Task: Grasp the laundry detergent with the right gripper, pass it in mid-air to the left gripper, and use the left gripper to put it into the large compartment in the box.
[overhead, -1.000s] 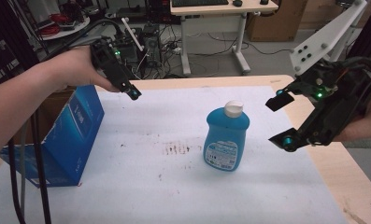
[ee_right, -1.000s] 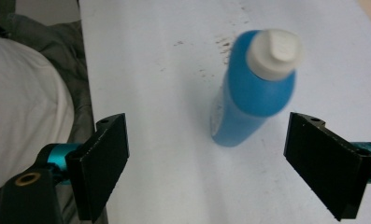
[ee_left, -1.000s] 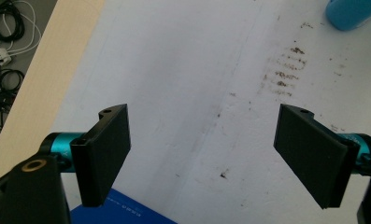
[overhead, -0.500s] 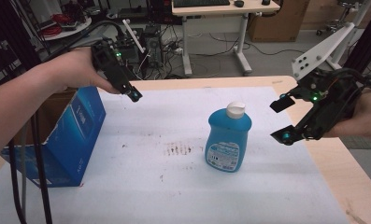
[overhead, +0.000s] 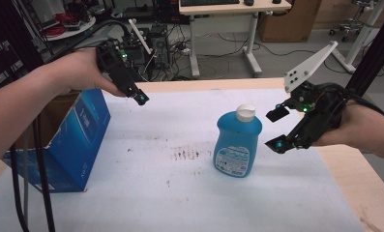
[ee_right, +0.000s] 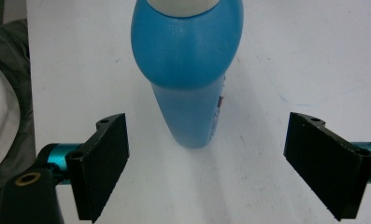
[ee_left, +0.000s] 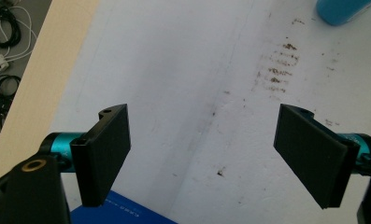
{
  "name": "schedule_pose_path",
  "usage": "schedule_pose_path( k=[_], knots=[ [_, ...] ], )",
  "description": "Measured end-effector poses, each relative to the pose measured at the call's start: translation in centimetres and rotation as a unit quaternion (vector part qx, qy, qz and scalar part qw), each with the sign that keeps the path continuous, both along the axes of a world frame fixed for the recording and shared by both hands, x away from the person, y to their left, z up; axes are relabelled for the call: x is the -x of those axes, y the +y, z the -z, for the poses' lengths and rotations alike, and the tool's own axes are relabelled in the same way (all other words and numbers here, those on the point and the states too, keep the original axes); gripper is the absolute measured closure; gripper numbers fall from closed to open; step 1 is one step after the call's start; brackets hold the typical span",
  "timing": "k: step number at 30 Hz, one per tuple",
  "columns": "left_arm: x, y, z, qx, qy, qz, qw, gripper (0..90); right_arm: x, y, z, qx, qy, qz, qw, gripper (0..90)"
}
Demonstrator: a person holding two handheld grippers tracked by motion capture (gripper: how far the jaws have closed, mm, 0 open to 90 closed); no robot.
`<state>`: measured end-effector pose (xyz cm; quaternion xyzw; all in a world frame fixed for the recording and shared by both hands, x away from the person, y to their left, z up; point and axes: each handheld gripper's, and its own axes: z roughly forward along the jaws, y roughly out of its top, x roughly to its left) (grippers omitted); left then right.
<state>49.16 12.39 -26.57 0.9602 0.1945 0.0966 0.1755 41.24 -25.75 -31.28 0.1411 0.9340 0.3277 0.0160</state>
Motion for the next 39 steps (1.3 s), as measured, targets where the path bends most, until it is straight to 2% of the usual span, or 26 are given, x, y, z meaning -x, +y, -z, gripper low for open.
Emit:
schedule_pose_path(
  k=[11,17,30,32,39],
  knots=[
    [0.1,0.1,-0.1,0.001,-0.003,0.001,1.0000,18.9,-0.5,1.8,1.6,-0.009,0.005,-0.006,0.9999,13.4],
    [0.1,0.2,-0.1,-0.001,-0.003,-0.001,1.0000,18.9,-0.6,2.9,2.3,-0.006,-0.001,-0.008,0.9999,13.4],
    [0.2,0.3,-0.1,0.000,-0.004,-0.002,1.0000,18.9,-0.8,4.2,3.4,-0.015,-0.001,-0.007,0.9999,13.7],
    [0.2,0.3,-0.1,0.001,-0.004,-0.002,1.0000,18.9,-0.8,4.4,3.5,-0.012,-0.003,-0.007,0.9999,18.1],
    [0.3,0.3,-0.1,0.001,-0.005,-0.004,1.0000,18.9,-0.9,4.5,3.6,-0.007,-0.008,-0.006,0.9999,18.3]
  ],
)
